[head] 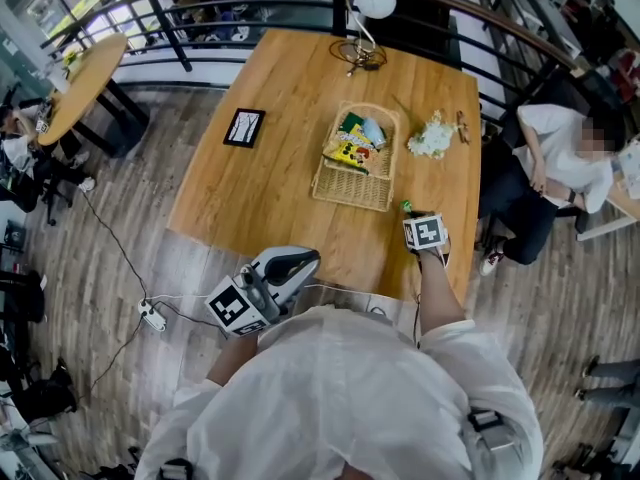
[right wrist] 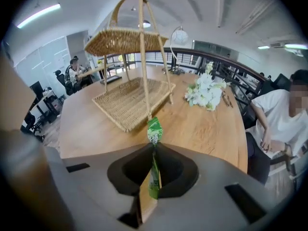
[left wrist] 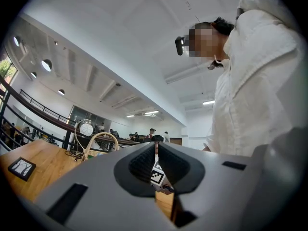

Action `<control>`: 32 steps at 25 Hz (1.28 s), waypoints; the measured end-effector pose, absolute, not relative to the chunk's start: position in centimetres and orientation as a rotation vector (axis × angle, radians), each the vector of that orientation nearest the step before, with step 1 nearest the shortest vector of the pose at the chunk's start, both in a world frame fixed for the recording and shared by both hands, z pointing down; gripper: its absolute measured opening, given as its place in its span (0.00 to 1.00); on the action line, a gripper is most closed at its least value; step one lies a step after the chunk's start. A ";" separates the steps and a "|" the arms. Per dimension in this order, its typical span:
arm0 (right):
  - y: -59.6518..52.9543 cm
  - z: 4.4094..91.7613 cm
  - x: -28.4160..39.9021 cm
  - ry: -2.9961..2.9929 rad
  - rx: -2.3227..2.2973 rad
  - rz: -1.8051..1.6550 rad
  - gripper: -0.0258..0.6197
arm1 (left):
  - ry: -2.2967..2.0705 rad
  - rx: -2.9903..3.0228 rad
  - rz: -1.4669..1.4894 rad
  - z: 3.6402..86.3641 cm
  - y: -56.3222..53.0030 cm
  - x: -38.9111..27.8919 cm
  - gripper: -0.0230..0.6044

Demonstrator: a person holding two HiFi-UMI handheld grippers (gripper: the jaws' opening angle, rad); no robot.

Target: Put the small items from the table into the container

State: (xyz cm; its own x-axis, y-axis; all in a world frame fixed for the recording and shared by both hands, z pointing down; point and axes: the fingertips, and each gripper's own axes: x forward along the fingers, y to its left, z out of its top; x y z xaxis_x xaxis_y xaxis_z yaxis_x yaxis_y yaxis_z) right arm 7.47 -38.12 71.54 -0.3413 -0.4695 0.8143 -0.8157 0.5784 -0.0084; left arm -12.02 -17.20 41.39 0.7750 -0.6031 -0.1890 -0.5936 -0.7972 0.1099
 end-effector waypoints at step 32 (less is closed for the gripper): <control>-44.4 49.6 -6.5 -2.508 0.939 0.051 0.31 | -1.005 2.937 -0.372 40.7 -16.6 -12.2 0.05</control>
